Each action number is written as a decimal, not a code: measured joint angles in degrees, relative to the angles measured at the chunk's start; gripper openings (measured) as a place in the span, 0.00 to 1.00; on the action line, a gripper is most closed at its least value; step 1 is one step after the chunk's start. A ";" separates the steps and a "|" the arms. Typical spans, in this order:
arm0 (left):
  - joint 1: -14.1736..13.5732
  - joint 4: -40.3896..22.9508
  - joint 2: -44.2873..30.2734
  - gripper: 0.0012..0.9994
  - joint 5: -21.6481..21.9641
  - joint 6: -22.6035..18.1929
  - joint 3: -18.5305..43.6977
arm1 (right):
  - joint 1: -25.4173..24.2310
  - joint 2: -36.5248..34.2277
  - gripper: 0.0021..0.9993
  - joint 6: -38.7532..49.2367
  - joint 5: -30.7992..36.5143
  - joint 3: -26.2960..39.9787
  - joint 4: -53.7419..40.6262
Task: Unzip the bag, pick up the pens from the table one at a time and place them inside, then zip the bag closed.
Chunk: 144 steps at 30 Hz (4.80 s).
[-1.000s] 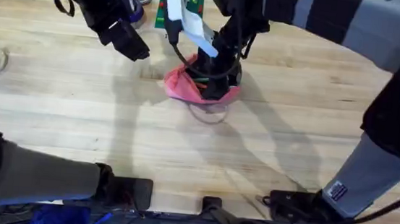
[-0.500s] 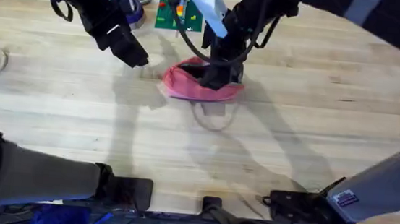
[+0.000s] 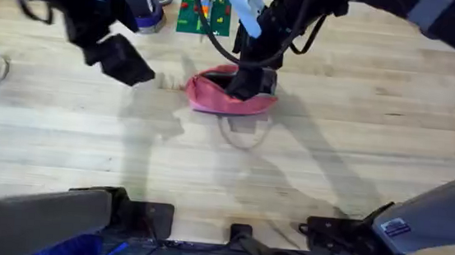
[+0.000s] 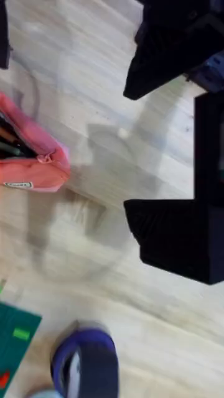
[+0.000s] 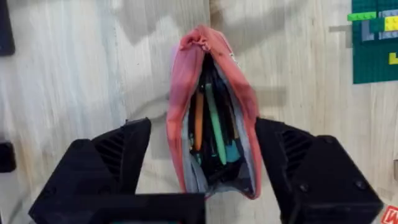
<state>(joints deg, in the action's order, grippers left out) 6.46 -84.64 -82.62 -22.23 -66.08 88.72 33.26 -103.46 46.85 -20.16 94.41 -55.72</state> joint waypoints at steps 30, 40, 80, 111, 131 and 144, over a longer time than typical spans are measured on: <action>26.60 7.97 2.41 0.99 -33.03 -46.25 -32.36 | 0.00 12.33 1.00 -16.56 -0.04 0.00 -0.94; 26.60 8.41 -1.43 0.99 -36.24 -47.59 -32.42 | 0.13 12.33 1.00 -38.35 -0.23 0.00 -2.61; 26.60 8.40 -1.43 0.99 -36.69 -47.61 -32.42 | 29.59 12.20 1.00 -113.55 41.17 -7.28 7.32; 26.60 8.40 -1.43 0.99 -36.70 -47.59 -32.42 | 29.57 3.48 0.98 -114.23 40.89 -7.32 15.60; 26.60 8.40 -1.43 0.99 -36.70 -47.61 -32.42 | 28.65 -5.10 0.96 -114.60 45.36 -7.37 23.83; 26.59 8.40 -1.43 0.99 -36.69 -47.59 -32.42 | 25.08 -8.70 0.90 -114.60 46.10 -7.37 26.88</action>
<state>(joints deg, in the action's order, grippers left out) 33.05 -76.25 -84.05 -58.92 -113.67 56.29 58.34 -112.16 -67.75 25.93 87.05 -28.84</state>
